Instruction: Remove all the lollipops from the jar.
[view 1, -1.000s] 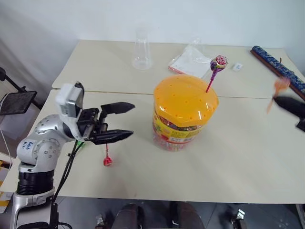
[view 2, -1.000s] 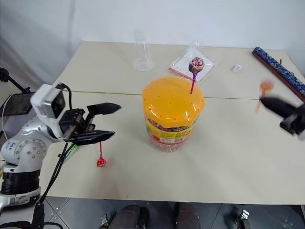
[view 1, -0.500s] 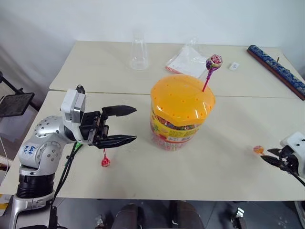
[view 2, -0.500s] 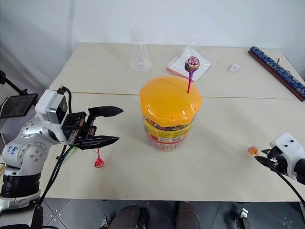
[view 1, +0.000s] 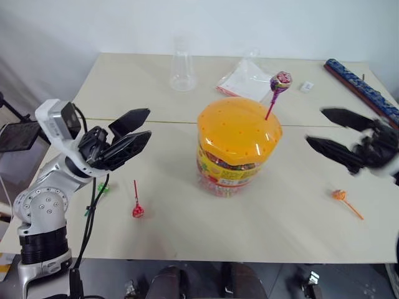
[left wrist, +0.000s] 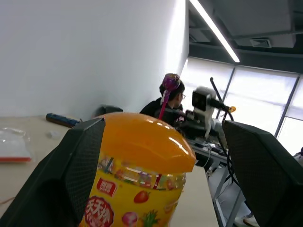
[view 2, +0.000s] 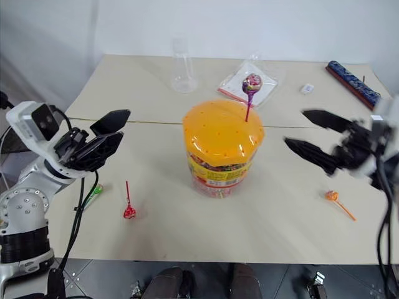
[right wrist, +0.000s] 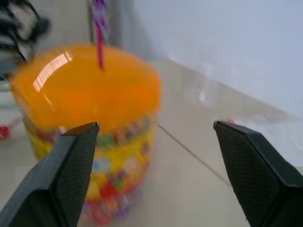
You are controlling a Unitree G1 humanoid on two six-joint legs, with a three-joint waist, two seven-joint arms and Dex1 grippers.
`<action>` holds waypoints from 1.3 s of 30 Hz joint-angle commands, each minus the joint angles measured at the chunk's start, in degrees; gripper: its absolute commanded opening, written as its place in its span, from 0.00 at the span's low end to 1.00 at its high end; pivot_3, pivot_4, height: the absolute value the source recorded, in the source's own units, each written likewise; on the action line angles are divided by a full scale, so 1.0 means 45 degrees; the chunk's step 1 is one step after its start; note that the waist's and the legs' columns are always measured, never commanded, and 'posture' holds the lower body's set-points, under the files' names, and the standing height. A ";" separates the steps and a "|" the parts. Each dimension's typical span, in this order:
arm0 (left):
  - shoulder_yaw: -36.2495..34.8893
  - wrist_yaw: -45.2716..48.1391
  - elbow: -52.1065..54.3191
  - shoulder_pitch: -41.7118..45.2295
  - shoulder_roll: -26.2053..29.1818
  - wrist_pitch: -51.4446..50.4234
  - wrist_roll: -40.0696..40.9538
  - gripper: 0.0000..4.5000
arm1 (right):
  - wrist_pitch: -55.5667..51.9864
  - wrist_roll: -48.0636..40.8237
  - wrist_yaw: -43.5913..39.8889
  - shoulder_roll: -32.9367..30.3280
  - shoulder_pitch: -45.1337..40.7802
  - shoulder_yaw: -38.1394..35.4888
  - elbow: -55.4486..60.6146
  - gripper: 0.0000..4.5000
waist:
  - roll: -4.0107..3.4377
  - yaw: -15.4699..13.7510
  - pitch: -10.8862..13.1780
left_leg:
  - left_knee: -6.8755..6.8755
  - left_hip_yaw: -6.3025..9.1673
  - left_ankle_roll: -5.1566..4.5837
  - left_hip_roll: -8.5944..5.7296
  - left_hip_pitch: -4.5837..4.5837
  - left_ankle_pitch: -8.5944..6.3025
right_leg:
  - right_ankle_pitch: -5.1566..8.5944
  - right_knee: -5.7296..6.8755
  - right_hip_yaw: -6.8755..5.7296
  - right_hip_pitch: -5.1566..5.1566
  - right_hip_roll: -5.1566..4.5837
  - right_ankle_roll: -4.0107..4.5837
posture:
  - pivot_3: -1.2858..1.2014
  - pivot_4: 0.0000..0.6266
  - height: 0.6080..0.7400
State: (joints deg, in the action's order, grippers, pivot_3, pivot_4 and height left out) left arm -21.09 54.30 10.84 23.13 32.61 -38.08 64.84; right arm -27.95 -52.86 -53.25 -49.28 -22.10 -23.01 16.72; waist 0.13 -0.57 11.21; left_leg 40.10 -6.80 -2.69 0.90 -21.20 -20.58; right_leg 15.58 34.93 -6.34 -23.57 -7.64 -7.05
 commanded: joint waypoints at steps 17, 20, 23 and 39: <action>-0.0237 0.0953 0.0227 -0.0616 0.0226 0.0362 -0.0197 0.93 | -0.2634 -0.0647 0.1909 0.1169 -0.3332 0.2153 0.0580 0.35 | 0.0002 -0.0124 0.0000 | -0.0007 0.0002 0.0003 0.0001 -0.0030 -0.0005 | 0.0000 -0.0010 -0.0035 -0.0018 0.0003 0.0000 | 0.52 0.24 1.00; -0.0351 0.1142 0.0112 -0.0539 0.0319 0.0487 -0.0231 0.93 | -0.2461 -0.0984 0.1705 0.1248 -0.3461 0.1714 0.0367 0.12 | 0.0002 -0.0106 0.0000 | -0.0008 0.0001 0.0003 0.0003 -0.0029 -0.0005 | 0.0000 -0.0010 -0.0036 -0.0018 0.0007 0.0000 | 0.52 0.24 1.00; -0.0389 0.1400 0.0030 -0.0416 0.0539 0.0356 -0.0207 0.93 | -0.2317 -0.1352 0.1501 0.1297 -0.3624 0.1200 0.0177 0.01 | 0.0002 -0.0105 0.0001 | -0.0008 -0.0001 0.0003 0.0003 -0.0029 -0.0005 | 0.0000 -0.0009 -0.0035 -0.0019 0.0007 0.0000 | 0.52 0.24 1.00; 0.2113 0.4252 0.1028 -0.0123 0.1844 0.2303 -0.3255 0.93 | -0.1053 0.5859 -0.0514 -0.5324 0.4765 -0.0288 -0.3739 0.01 | 0.0019 -0.0047 -0.0009 | -0.0023 -0.0066 -0.0055 -0.0011 -0.0050 -0.0046 | -0.0016 -0.0119 -0.0064 -0.0004 -0.0009 -0.0031 | 0.52 0.24 1.00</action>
State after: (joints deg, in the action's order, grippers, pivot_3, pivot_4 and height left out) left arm -10.96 72.84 13.44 22.64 40.71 -29.17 50.50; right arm -35.97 -31.03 -55.00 -71.80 -1.67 -24.63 1.17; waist 0.21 -0.78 11.17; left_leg 40.00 -7.13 -2.92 0.90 -21.38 -20.77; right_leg 15.50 34.41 -6.63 -23.58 -7.64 -7.19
